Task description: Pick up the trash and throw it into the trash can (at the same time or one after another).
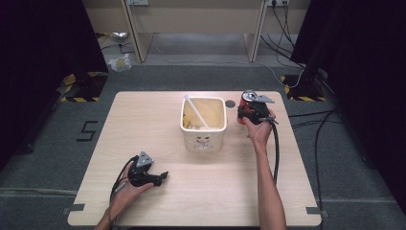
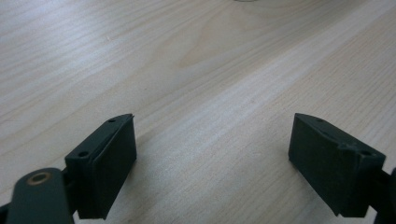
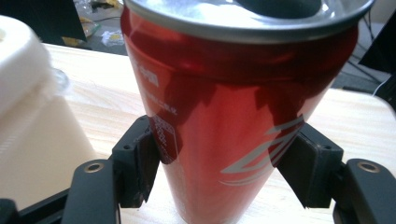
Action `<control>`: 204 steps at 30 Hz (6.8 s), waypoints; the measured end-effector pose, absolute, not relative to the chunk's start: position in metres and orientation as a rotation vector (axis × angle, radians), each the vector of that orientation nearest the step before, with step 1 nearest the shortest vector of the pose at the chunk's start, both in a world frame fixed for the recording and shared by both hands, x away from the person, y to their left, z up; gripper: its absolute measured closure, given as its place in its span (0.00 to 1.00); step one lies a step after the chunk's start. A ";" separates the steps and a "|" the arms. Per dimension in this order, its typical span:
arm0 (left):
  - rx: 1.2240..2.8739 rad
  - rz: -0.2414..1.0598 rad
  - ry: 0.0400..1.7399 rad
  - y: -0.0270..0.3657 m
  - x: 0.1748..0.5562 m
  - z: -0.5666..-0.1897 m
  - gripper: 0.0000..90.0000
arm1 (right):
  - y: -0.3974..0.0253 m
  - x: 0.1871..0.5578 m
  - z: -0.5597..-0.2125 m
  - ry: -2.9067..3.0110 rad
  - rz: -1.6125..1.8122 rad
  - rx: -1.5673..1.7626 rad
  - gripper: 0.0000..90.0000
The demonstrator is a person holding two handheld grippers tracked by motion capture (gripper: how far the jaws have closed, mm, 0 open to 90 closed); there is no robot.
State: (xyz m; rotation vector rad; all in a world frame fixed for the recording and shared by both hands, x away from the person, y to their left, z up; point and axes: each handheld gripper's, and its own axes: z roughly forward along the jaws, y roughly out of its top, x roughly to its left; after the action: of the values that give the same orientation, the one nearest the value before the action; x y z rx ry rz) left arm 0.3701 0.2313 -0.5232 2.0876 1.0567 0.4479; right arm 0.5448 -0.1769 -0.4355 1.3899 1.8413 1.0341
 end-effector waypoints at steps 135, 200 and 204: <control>2.090 0.446 1.054 0.231 0.370 -0.523 0.16 | -0.073 0.510 -0.360 2.159 1.208 1.124 0.29; 2.086 0.447 1.055 0.231 0.370 -0.523 0.16 | -0.180 0.480 -0.366 1.981 1.171 1.243 0.21; 2.086 0.446 1.055 0.231 0.370 -0.523 0.16 | -0.184 0.477 -0.368 1.972 1.169 1.251 0.21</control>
State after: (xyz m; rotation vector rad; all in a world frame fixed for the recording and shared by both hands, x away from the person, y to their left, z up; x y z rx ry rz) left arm 0.3700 0.2311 -0.5233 2.0860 1.0551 0.4464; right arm 0.4771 -0.1842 -0.3680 1.2509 1.9722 1.1692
